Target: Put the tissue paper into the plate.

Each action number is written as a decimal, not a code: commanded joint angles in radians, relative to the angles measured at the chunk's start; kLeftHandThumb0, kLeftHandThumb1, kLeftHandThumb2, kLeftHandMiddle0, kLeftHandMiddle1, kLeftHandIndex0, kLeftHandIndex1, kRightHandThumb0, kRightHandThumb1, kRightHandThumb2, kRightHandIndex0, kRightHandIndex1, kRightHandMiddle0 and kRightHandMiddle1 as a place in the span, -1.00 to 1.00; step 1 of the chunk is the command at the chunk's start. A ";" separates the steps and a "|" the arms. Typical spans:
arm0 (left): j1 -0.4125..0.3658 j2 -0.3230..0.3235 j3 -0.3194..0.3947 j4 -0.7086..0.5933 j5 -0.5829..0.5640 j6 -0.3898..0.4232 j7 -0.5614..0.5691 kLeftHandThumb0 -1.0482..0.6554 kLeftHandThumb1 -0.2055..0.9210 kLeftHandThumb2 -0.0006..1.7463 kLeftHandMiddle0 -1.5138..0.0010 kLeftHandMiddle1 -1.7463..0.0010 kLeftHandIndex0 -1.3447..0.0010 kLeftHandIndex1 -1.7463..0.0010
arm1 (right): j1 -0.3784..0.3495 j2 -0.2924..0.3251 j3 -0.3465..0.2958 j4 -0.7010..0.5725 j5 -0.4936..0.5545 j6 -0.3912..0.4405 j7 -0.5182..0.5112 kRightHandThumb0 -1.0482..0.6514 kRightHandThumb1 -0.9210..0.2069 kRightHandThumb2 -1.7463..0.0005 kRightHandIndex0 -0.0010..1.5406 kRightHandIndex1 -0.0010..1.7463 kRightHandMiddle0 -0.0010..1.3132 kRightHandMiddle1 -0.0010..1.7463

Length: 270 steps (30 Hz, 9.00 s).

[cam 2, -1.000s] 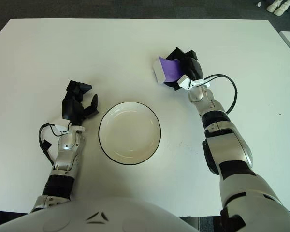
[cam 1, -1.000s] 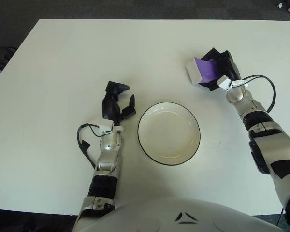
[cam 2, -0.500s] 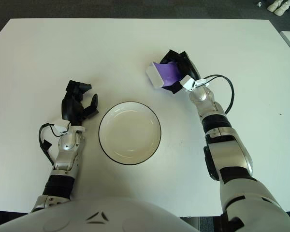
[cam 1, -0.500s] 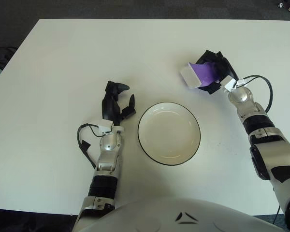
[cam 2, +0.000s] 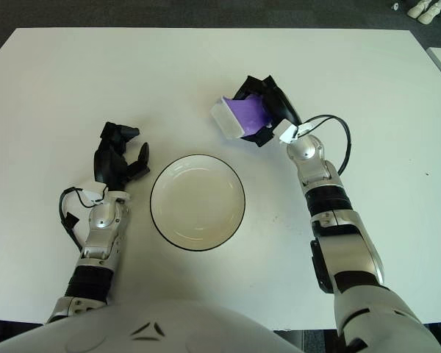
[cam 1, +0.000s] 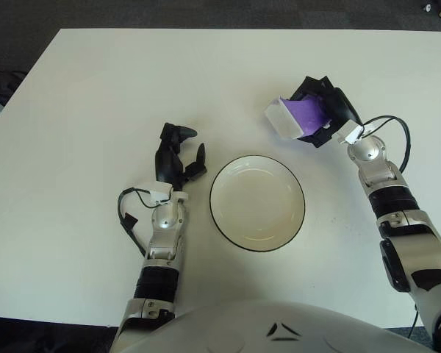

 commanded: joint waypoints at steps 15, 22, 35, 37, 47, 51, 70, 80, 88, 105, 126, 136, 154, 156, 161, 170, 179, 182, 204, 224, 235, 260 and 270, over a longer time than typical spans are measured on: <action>0.070 -0.018 -0.005 0.075 0.006 0.060 0.007 0.22 0.22 0.19 0.30 -0.66 0.37 -1.00 | 0.152 -0.026 -0.039 -0.408 0.088 0.111 0.172 0.10 0.56 -0.91 0.79 1.00 0.84 1.00; 0.069 -0.018 -0.006 0.070 0.012 0.073 0.011 0.22 0.26 0.09 0.18 -0.45 0.35 -1.00 | 0.206 -0.014 -0.036 -0.524 0.041 0.074 0.150 0.05 0.54 -0.90 0.79 1.00 0.85 1.00; 0.068 -0.019 -0.007 0.075 0.018 0.070 0.008 0.23 0.28 0.06 0.17 -0.43 0.37 -1.00 | 0.225 -0.034 0.039 -0.551 0.355 0.009 0.425 0.02 0.57 -0.98 0.83 1.00 0.89 1.00; 0.068 -0.019 -0.006 0.075 0.017 0.069 0.007 0.23 0.29 0.06 0.17 -0.43 0.37 -1.00 | 0.227 -0.033 0.042 -0.557 0.403 0.022 0.469 0.03 0.57 -0.99 0.83 1.00 0.90 1.00; 0.066 -0.020 -0.003 0.076 0.010 0.070 0.003 0.22 0.28 0.07 0.18 -0.43 0.35 -1.00 | 0.270 -0.050 0.091 -0.685 0.523 0.166 0.647 0.07 0.41 -0.82 0.72 1.00 0.73 1.00; 0.064 -0.016 -0.003 0.080 0.010 0.067 0.000 0.22 0.29 0.06 0.18 -0.43 0.36 -1.00 | 0.288 -0.062 0.088 -0.705 0.490 0.167 0.676 0.06 0.35 -0.76 0.66 1.00 0.66 1.00; 0.066 -0.013 -0.001 0.081 0.010 0.060 -0.004 0.23 0.25 0.10 0.18 -0.45 0.34 -1.00 | 0.245 -0.139 0.141 -0.769 0.357 0.178 0.796 0.09 0.26 -0.66 0.59 1.00 0.54 1.00; 0.071 -0.014 0.001 0.074 0.005 0.066 -0.004 0.23 0.20 0.14 0.16 -0.46 0.31 -1.00 | 0.237 -0.142 0.163 -0.761 0.269 0.119 0.795 0.10 0.20 -0.63 0.61 1.00 0.52 1.00; 0.073 -0.012 0.000 0.079 0.001 0.054 -0.010 0.22 0.21 0.14 0.18 -0.46 0.30 -1.00 | 0.231 -0.115 0.157 -0.748 0.209 0.084 0.739 0.08 0.13 -0.60 0.62 1.00 0.49 1.00; 0.056 -0.015 0.004 0.124 0.003 0.062 -0.001 0.23 0.32 0.03 0.17 -0.43 0.40 -1.00 | 0.298 -0.048 0.140 -0.761 0.122 0.059 0.563 -0.14 -0.78 0.24 -0.82 0.62 -0.66 0.78; -0.031 -0.008 0.070 0.373 -0.025 -0.116 -0.033 0.23 0.53 -0.12 0.33 -0.52 0.50 -1.00 | 0.292 -0.058 0.166 -0.682 0.203 0.037 0.580 -0.99 -1.00 0.16 -1.00 -1.00 -1.00 -0.98; -0.036 -0.018 0.082 0.396 -0.042 -0.142 -0.048 0.23 0.55 -0.13 0.32 -0.51 0.51 -1.00 | 0.294 -0.074 0.178 -0.677 0.228 0.148 0.635 -1.00 -1.00 0.01 -1.00 -1.00 -1.00 -1.00; -0.024 -0.030 0.088 0.355 -0.039 -0.113 -0.057 0.23 0.61 -0.19 0.29 -0.49 0.59 -1.00 | 0.321 -0.046 0.156 -0.649 0.200 0.072 0.575 -0.97 -1.00 -0.11 -1.00 -1.00 -1.00 -1.00; -0.019 -0.032 0.085 0.347 -0.036 -0.116 -0.057 0.23 0.56 -0.16 0.28 -0.48 0.55 -1.00 | 0.325 -0.046 0.157 -0.658 0.211 0.107 0.576 -0.96 -1.00 -0.13 -1.00 -1.00 -1.00 -1.00; -0.017 -0.033 0.083 0.342 -0.028 -0.110 -0.050 0.23 0.53 -0.13 0.27 -0.48 0.54 -1.00 | 0.340 -0.047 0.159 -0.698 0.242 0.230 0.578 -0.94 -1.00 -0.16 -1.00 -1.00 -1.00 -1.00; -0.020 -0.028 0.081 0.340 -0.022 -0.089 -0.047 0.23 0.49 -0.09 0.26 -0.49 0.52 -1.00 | 0.333 -0.081 0.092 -0.851 0.376 0.474 0.588 -0.89 -1.00 -0.17 -1.00 -1.00 -1.00 -1.00; 0.003 -0.022 0.063 0.310 0.002 -0.107 -0.040 0.23 0.48 -0.08 0.27 -0.50 0.51 -1.00 | 0.378 -0.029 0.030 -0.845 0.414 0.478 0.532 -0.84 -1.00 -0.11 -1.00 -1.00 -1.00 -1.00; 0.008 -0.024 0.062 0.296 0.003 -0.099 -0.040 0.23 0.51 -0.10 0.27 -0.50 0.53 -1.00 | 0.365 -0.022 0.018 -0.850 0.466 0.568 0.523 -0.83 -1.00 -0.12 -1.00 -1.00 -1.00 -1.00; 0.048 -0.027 0.036 0.171 -0.002 -0.009 -0.036 0.23 0.21 0.14 0.19 -0.48 0.30 -1.00 | 0.400 0.180 -0.152 -0.731 0.653 0.278 0.533 -0.68 -1.00 -0.28 -1.00 -1.00 -1.00 -0.78; 0.053 -0.019 0.027 0.158 0.000 -0.005 -0.031 0.23 0.22 0.14 0.21 -0.50 0.32 -1.00 | 0.437 0.267 -0.220 -0.720 0.837 0.329 0.461 -0.72 -1.00 -0.29 -0.88 -0.93 -1.00 -0.46; 0.050 -0.024 0.031 0.158 -0.006 -0.004 -0.022 0.23 0.25 0.11 0.21 -0.49 0.34 -1.00 | 0.513 0.348 -0.210 -0.826 0.587 0.383 0.154 -0.72 -1.00 -0.25 -0.99 -0.25 -1.00 -0.06; 0.053 -0.032 0.024 0.156 -0.009 -0.007 -0.018 0.23 0.32 0.04 0.21 -0.47 0.40 -1.00 | 0.541 0.484 -0.223 -0.739 0.598 0.445 0.013 -0.53 -1.00 -0.10 -1.00 -0.28 -1.00 -0.07; 0.051 -0.027 0.022 0.177 -0.011 -0.032 -0.030 0.23 0.36 0.02 0.24 -0.48 0.41 -1.00 | 0.549 0.503 -0.222 -0.718 0.573 0.446 -0.011 -0.48 -1.00 -0.10 -1.00 -0.21 -1.00 0.06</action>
